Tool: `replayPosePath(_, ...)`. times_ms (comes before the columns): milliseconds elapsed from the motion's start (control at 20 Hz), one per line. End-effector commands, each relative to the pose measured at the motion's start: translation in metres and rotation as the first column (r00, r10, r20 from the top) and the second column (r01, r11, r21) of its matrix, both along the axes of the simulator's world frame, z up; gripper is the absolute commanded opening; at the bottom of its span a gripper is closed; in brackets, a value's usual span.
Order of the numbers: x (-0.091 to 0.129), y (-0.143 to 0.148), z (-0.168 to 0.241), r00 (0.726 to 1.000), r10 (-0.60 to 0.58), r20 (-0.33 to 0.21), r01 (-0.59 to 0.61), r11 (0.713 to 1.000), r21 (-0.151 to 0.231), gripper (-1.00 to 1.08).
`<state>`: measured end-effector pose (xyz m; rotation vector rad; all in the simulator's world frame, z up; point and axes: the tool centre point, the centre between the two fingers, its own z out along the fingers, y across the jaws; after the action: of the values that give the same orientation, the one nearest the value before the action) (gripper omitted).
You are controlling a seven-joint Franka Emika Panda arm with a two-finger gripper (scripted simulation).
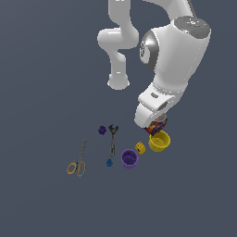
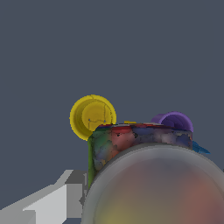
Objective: Pick up a designated object from a clutter of objects.
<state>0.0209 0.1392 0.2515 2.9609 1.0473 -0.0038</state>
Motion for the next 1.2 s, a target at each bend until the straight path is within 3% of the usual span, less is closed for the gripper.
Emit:
replayPosePath(0, 0.004, 0.014, 0.027, 1.000, 0.000, 0.003, 0.000, 1.000, 0.000, -1.00)
replayPosePath(650, 0.022, 0.075, 0.134, 1.000, -0.001, 0.002, 0.001, 1.000, 0.002, -1.00)
replayPosePath(1150, 0.031, 0.099, 0.175, 1.000, -0.001, 0.002, 0.001, 1.000, 0.002, -1.00)
